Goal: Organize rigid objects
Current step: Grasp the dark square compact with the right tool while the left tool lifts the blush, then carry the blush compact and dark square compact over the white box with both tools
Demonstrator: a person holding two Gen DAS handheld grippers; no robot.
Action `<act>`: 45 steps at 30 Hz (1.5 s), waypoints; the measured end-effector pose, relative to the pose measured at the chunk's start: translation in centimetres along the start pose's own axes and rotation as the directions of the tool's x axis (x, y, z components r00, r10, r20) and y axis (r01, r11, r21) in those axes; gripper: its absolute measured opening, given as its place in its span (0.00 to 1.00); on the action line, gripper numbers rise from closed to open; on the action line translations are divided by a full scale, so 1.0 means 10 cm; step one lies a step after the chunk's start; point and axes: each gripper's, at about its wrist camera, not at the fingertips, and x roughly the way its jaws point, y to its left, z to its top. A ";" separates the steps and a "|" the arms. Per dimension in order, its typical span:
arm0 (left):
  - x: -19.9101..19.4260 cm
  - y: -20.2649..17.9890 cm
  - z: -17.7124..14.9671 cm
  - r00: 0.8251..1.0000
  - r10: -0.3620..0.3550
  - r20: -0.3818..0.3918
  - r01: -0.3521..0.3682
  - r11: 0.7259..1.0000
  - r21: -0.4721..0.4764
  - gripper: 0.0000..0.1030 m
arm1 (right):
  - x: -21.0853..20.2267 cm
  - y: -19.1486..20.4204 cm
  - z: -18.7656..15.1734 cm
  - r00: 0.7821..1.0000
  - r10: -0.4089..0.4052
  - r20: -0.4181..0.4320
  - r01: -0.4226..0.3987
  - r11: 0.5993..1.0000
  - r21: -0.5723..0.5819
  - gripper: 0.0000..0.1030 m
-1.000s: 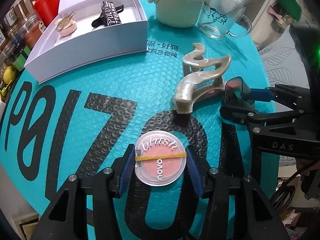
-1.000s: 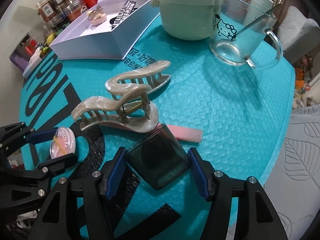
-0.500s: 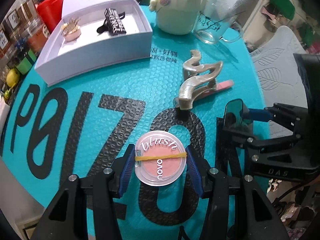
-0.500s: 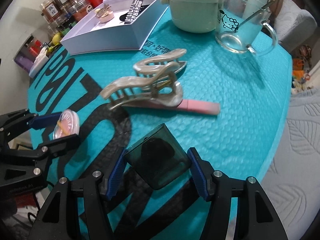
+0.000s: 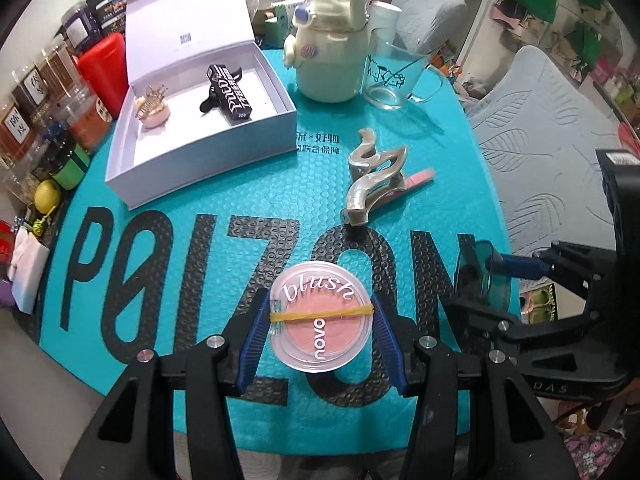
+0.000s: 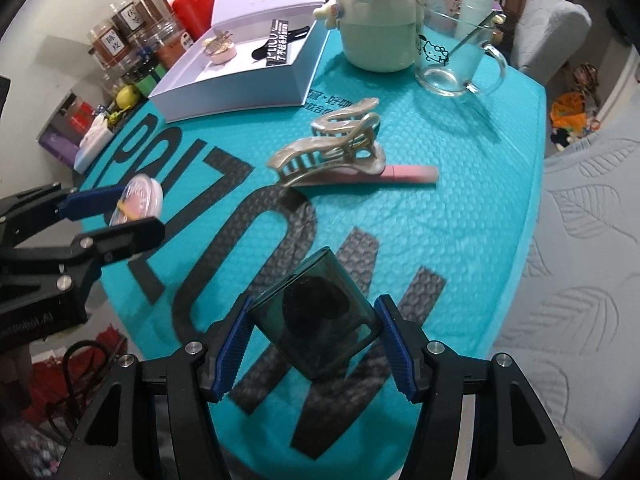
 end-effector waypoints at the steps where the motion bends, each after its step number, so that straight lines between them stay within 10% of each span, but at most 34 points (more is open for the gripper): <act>1: -0.03 -0.01 0.00 1.000 0.005 0.001 -0.005 1.000 0.002 0.49 | -0.03 0.02 -0.03 1.000 0.003 -0.001 -0.003 1.000 0.002 0.60; 45: -0.17 0.51 0.57 0.999 0.035 0.034 -0.032 0.996 -0.088 0.49 | -0.17 0.48 0.84 0.998 0.065 0.021 -0.059 0.976 -0.211 0.60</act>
